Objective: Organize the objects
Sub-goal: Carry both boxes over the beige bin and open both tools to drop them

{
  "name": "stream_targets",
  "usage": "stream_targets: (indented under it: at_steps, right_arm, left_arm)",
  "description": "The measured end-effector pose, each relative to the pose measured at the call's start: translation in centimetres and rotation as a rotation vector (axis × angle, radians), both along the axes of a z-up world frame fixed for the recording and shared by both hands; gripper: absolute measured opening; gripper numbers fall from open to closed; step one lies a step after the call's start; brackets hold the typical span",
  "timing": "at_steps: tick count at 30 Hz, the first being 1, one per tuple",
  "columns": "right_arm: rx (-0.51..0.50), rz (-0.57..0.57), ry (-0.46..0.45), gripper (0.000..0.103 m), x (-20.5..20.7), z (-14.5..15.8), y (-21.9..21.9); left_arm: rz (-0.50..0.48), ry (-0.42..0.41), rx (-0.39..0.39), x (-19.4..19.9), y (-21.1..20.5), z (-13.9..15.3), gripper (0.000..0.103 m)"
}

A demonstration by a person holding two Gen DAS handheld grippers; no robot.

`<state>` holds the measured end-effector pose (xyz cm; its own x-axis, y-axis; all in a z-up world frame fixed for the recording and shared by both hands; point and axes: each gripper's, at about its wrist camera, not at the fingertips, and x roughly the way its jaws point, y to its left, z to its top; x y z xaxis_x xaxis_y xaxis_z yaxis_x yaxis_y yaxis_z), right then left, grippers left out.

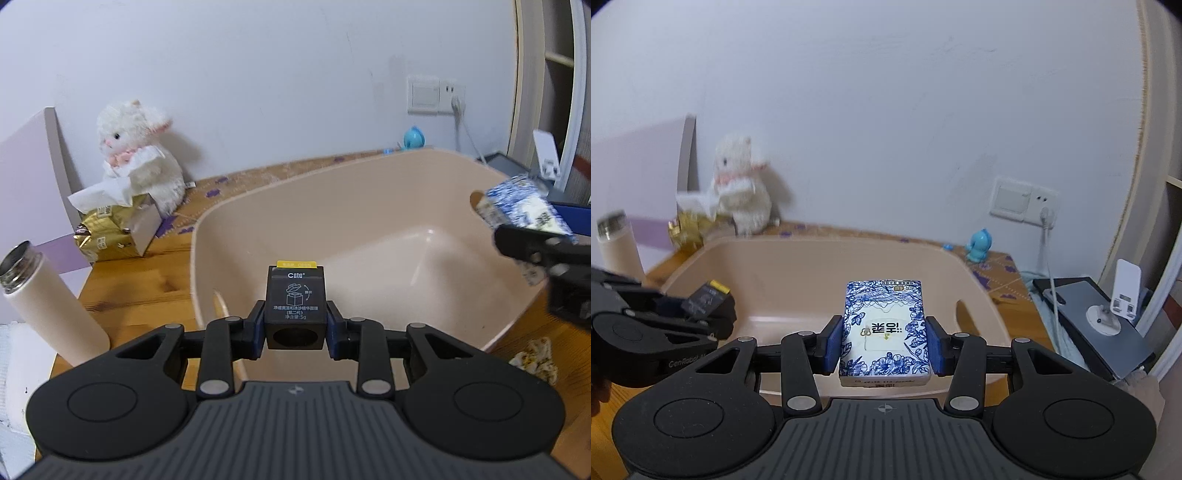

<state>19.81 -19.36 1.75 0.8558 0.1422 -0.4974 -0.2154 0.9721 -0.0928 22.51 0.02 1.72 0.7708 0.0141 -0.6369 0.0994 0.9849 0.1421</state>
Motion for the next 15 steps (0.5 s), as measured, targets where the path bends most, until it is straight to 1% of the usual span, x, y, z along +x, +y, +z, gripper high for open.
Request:
stream_targets:
  at_steps: [3, 5, 6, 7, 8, 9, 10, 11, 13, 15]
  right_arm:
    - [-0.031, 0.010, 0.042, 0.042, 1.2, -1.4, 0.7]
    - [-0.039, 0.015, 0.064, 0.043, 1.7, -2.1, 0.8]
    - [-0.024, 0.013, 0.062, 0.043, 1.7, -2.2, 0.6]
    - [-0.021, 0.010, 0.063, 0.051, 1.7, -2.1, 0.5]
    - [-0.019, 0.004, 0.053, 0.051, 1.4, -2.0, 0.3]
    - [-0.014, 0.006, 0.040, 0.054, 1.1, -1.7, 0.1]
    - [-0.011, 0.005, 0.029, 0.060, 0.7, -1.3, -0.2]
    - [-0.008, 0.005, 0.016, 0.063, 0.3, -0.9, -0.4]
    - [0.003, 0.005, -0.012, 0.070, -0.8, 0.0, -1.1]
    - [0.018, 0.005, -0.026, 0.073, -1.8, 1.1, -1.9]
  left_arm:
    - [0.000, 0.008, 0.029, 0.6, -0.6, -0.6, 0.034]
    - [0.001, 0.011, 0.025, 0.8, -0.7, -0.7, 0.034]
    - [0.004, 0.013, 0.019, 0.8, -0.7, -0.6, 0.034]
    - [0.002, 0.013, 0.007, 0.8, -0.5, -0.5, 0.035]
    - [0.003, 0.016, -0.002, 0.8, -0.4, -0.4, 0.042]
    - [0.006, 0.019, -0.008, 0.7, -0.3, -0.2, 0.051]
    - [0.003, 0.013, -0.015, 0.5, -0.2, 0.1, 0.066]
    - [-0.003, 0.001, -0.021, 0.1, -0.2, 0.4, 0.082]
    - [0.006, -0.029, -0.027, -0.8, -0.1, 1.4, 0.093]
    - [0.009, -0.054, -0.023, -1.8, -0.2, 2.3, 0.094]
